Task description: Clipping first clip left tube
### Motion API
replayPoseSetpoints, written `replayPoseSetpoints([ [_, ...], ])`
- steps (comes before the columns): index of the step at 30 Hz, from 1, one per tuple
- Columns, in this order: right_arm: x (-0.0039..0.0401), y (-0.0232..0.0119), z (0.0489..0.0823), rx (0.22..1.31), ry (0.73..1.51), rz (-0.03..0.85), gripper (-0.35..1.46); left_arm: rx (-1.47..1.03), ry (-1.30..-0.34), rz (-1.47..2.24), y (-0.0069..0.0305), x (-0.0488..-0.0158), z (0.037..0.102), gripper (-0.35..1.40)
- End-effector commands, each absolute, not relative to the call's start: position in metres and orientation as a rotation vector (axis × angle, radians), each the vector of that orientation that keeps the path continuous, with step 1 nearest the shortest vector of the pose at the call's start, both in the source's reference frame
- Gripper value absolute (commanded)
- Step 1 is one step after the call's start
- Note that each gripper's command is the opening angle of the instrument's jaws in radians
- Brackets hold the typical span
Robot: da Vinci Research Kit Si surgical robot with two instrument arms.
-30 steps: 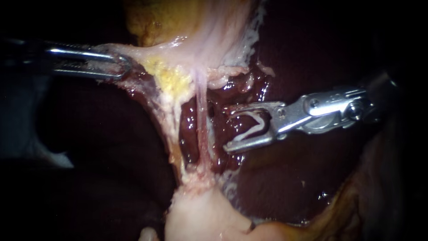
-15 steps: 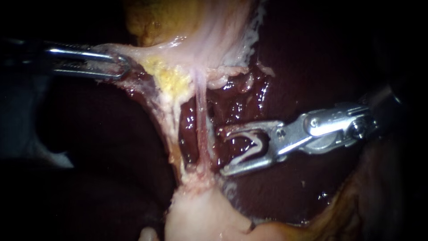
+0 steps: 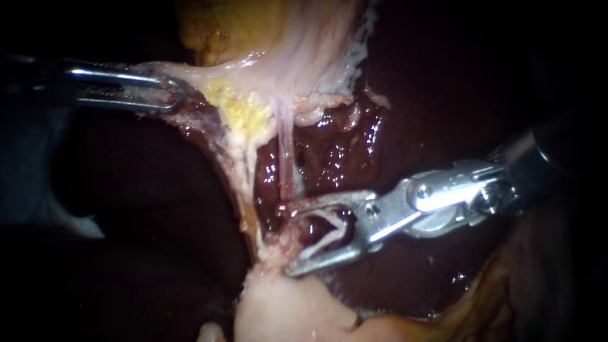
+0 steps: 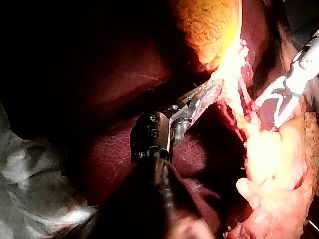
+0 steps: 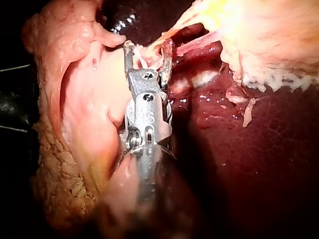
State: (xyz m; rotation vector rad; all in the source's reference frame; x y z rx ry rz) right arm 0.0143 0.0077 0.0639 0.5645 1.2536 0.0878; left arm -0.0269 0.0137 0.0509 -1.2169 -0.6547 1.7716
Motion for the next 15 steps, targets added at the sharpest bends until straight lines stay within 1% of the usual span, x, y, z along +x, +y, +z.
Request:
replayPoseSetpoints([
  [1,0.0144,0.0079,0.0642,0.561,1.252,0.091,0.45,-1.216,-0.654,1.772,0.0137,-0.0269,0.0509,-0.35],
  [7,0.0145,0.0085,0.066,0.554,1.25,0.1,0.45,-1.216,-0.652,1.772,0.0136,-0.027,0.0509,-0.35],
  [15,0.0154,0.0093,0.0675,0.549,1.246,0.109,0.45,-1.216,-0.65,1.772,0.0135,-0.0271,0.0509,-0.35],
])
